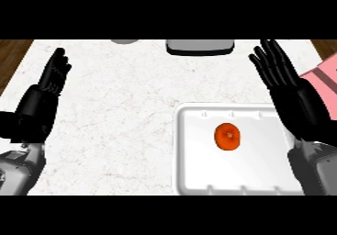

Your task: Pick the squash from the tray and place it in the cardboard box

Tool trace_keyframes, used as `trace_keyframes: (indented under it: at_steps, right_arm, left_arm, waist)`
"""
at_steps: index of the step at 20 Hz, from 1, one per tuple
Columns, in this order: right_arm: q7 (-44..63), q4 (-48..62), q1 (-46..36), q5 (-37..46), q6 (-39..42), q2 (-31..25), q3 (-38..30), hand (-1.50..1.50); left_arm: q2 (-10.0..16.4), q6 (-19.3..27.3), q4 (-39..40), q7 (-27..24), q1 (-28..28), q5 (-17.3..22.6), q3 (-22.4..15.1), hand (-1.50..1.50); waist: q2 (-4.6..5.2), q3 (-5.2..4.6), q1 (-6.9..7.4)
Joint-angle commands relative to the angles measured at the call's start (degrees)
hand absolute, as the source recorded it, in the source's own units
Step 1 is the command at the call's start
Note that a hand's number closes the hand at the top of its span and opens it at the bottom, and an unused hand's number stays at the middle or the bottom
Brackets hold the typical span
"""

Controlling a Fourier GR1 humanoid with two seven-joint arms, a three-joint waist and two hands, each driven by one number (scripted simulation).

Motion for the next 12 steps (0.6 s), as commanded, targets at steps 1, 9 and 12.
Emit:
trace_keyframes:
  at_steps: [1,9,12]
  right_arm:
    - [-1.2,2.3,-1.2,-0.7,3.1,-1.4,-3.6,-1.50]
    - [-8.0,11.4,-2.2,3.5,20.4,-24.1,-13.3,-1.50]
    - [-23.6,16.9,-0.9,11.7,21.1,-21.2,-10.8,-1.50]
  left_arm:
    - [-0.9,-2.7,-0.1,-2.0,1.4,-2.5,-0.5,0.00]
    - [3.4,-13.7,1.8,-8.0,2.8,1.4,-3.0,0.00]
    - [2.3,-14.7,4.7,-9.4,1.7,0.4,-3.1,0.00]
  waist:
    - [-0.66,-0.74,0.36]
    - [-0.07,-0.66,0.73]
    - [-0.18,-0.64,0.98]
